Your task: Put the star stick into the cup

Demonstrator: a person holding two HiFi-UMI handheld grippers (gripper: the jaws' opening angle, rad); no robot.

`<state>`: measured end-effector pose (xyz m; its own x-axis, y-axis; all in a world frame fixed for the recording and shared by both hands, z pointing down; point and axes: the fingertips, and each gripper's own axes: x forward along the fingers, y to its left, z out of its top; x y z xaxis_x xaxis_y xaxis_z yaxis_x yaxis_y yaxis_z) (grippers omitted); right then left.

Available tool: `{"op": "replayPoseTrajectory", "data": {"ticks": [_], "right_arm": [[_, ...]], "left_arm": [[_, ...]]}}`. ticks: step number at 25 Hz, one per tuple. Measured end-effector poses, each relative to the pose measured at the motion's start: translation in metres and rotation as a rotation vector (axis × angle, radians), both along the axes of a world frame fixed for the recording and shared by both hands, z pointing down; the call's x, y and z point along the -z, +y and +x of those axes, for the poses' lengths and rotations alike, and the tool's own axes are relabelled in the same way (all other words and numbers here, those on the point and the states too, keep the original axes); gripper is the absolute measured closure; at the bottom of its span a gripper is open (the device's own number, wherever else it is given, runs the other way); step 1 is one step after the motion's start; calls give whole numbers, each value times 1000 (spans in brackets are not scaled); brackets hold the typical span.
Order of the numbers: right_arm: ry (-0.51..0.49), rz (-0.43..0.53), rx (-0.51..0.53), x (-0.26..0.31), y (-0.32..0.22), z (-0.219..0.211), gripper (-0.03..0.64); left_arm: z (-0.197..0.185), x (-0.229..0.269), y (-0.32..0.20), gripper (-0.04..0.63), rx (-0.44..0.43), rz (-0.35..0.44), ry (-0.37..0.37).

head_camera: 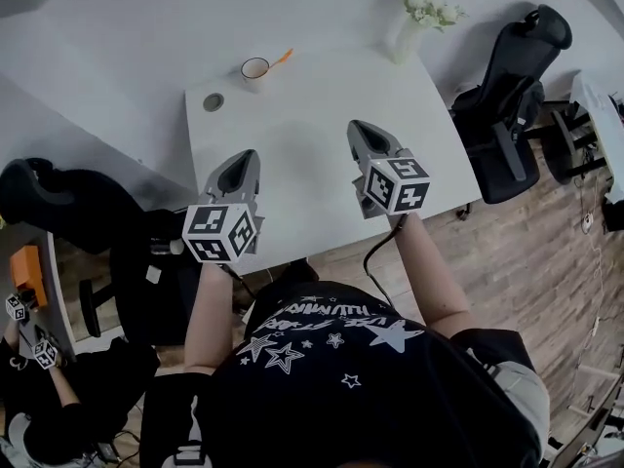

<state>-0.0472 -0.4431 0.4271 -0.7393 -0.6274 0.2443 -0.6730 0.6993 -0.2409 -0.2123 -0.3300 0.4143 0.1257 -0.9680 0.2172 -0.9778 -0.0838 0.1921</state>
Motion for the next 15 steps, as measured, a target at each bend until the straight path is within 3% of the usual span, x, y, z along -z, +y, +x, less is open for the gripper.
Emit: {"op": "replayPoseTrajectory", "data": {"ticks": [15], "right_arm": [[36, -43, 45, -33, -93, -127, 598]], "left_arm": [[-94, -14, -95, 592, 6, -31, 11]]}}
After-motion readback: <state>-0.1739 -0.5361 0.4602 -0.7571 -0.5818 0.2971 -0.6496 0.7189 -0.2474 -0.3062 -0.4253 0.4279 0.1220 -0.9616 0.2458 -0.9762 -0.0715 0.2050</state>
